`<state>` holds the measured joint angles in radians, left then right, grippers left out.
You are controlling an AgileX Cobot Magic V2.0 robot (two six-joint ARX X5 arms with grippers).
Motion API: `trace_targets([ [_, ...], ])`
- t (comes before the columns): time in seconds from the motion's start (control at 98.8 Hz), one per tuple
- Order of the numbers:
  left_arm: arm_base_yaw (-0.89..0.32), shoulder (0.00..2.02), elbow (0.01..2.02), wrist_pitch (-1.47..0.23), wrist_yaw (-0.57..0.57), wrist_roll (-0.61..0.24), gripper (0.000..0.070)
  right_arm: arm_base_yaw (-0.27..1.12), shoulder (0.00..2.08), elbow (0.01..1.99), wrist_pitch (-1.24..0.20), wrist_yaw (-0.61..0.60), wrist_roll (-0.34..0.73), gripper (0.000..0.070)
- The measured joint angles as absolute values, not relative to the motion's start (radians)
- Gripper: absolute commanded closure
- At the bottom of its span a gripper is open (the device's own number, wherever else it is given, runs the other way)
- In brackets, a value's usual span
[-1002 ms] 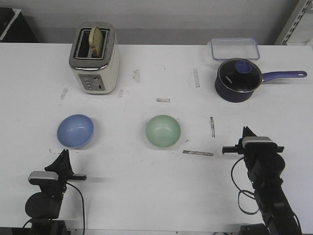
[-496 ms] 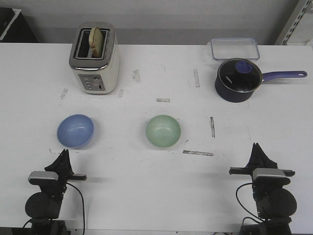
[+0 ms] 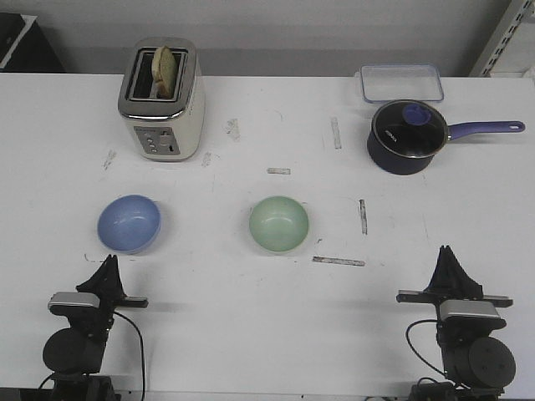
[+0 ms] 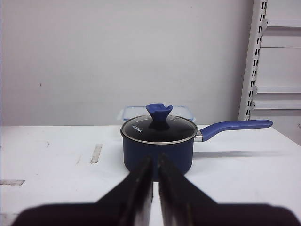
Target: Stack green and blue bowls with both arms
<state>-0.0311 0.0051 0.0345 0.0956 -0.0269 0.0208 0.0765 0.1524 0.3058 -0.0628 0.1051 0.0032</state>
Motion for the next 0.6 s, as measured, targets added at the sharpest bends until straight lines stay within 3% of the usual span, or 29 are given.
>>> trace_targets([
  [0.597, -0.031, 0.010, 0.045, 0.089, -0.027, -0.008, 0.0699, 0.076, 0.152, 0.306, -0.063, 0.105, 0.004, 0.0685],
])
